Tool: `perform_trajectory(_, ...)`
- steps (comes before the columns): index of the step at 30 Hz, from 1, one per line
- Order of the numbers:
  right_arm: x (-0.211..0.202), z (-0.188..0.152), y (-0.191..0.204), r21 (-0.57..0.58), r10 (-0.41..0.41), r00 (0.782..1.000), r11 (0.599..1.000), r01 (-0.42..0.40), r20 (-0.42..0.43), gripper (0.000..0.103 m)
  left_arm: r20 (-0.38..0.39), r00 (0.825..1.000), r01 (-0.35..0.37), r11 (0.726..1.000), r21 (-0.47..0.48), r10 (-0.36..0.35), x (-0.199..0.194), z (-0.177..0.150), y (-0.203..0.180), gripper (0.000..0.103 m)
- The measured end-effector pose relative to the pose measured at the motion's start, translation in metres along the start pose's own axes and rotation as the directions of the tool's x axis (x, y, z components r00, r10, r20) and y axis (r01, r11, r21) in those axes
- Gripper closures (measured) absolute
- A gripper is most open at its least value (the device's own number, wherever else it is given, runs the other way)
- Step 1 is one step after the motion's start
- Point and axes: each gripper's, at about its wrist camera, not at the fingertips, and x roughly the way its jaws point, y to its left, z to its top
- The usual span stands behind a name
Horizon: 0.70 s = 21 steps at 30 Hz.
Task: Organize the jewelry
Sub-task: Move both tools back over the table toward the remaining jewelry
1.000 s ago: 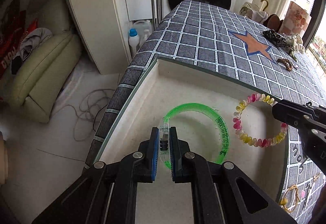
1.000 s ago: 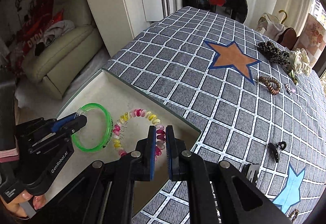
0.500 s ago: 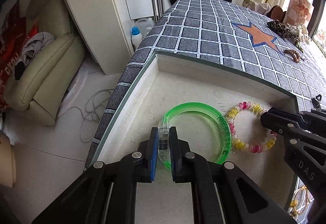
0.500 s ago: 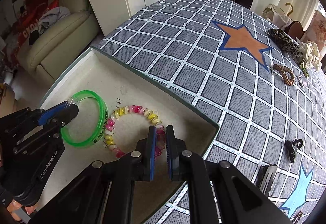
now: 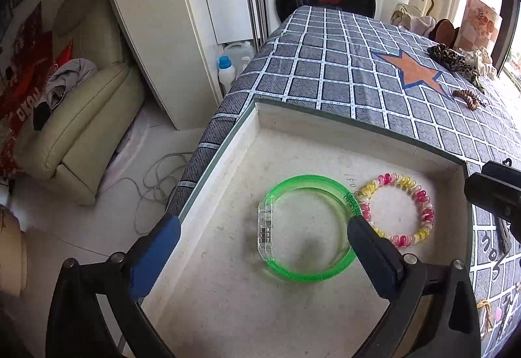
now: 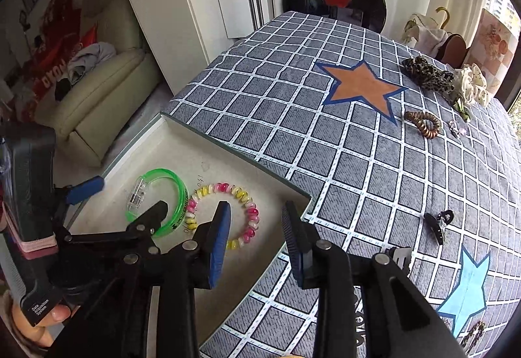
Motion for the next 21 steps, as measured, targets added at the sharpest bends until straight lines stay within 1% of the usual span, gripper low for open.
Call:
perform_trajectory(2, -0.009, -0.004, -0.007, 0.021, 0.002, 1.0, 1.0, -0.002, 0.012, 0.067, -0.001, 1.0, 0.004, 1.0, 0.013, -0.004, -0.004, 0.002, -0.002, 0.0)
perform_trajectory(4, -0.018, -0.009, -0.014, 0.047, 0.005, 1.0, 0.999, -0.006, 0.018, 0.066, 0.014, 1.0, 0.006, 1.0, 0.012, -0.006, -0.012, 0.002, -0.004, 0.0)
perform_trajectory(5, -0.022, -0.012, -0.018, 0.061, 0.01, 1.0, 0.998, -0.011, 0.02, 0.064, 0.026, 1.0, 0.005, 1.0, 0.014, -0.005, -0.017, 0.002, -0.005, 0.0)
perform_trajectory(7, -0.03, -0.02, -0.025, 0.085, 0.019, 0.999, 0.996, -0.022, 0.025, 0.054, 0.056, 0.998, 0.009, 1.0, 0.02, -0.01, -0.028, 0.001, -0.008, 0.0)
perform_trajectory(8, -0.035, -0.025, -0.028, 0.093, 0.019, 0.999, 0.995, -0.021, 0.027, 0.047, 0.071, 0.997, 0.015, 1.0, 0.023, -0.016, -0.034, 0.0, -0.009, 0.0)
perform_trajectory(9, -0.039, -0.03, -0.031, 0.1, 0.017, 0.999, 0.995, -0.02, 0.028, 0.041, 0.083, 0.996, 0.026, 0.999, 0.024, -0.028, -0.04, -0.002, -0.012, 0.0)
perform_trajectory(11, -0.047, -0.041, -0.039, 0.117, 0.019, 0.999, 0.993, -0.022, 0.028, 0.036, 0.098, 0.993, 0.069, 0.997, 0.028, -0.071, -0.052, -0.005, -0.017, 0.0)
perform_trajectory(14, -0.058, -0.059, -0.052, 0.152, 0.019, 1.0, 0.988, -0.022, 0.025, 0.022, 0.091, 0.985, 0.146, 0.988, 0.046, -0.149, -0.067, -0.013, -0.028, 0.0)
perform_trajectory(15, -0.062, -0.066, -0.057, 0.164, 0.015, 1.0, 0.986, -0.02, 0.028, 0.022, 0.088, 0.981, 0.169, 0.984, 0.055, -0.173, -0.073, -0.016, -0.034, 0.0)
perform_trajectory(17, -0.07, -0.08, -0.067, 0.188, 0.005, 1.0, 0.982, -0.01, 0.029, 0.021, 0.085, 0.977, 0.189, 0.979, 0.081, -0.196, -0.083, -0.022, -0.047, 0.0)
perform_trajectory(20, -0.083, -0.1, -0.083, 0.222, -0.01, 0.999, 0.975, 0.002, 0.034, 0.012, 0.081, 0.969, 0.221, 0.965, 0.142, -0.233, -0.098, -0.034, -0.072, 0.0)
perform_trajectory(21, -0.087, -0.107, -0.088, 0.234, -0.018, 0.999, 0.972, 0.008, 0.038, 0.012, 0.081, 0.967, 0.225, 0.961, 0.161, -0.24, -0.102, -0.038, -0.081, 0.0)
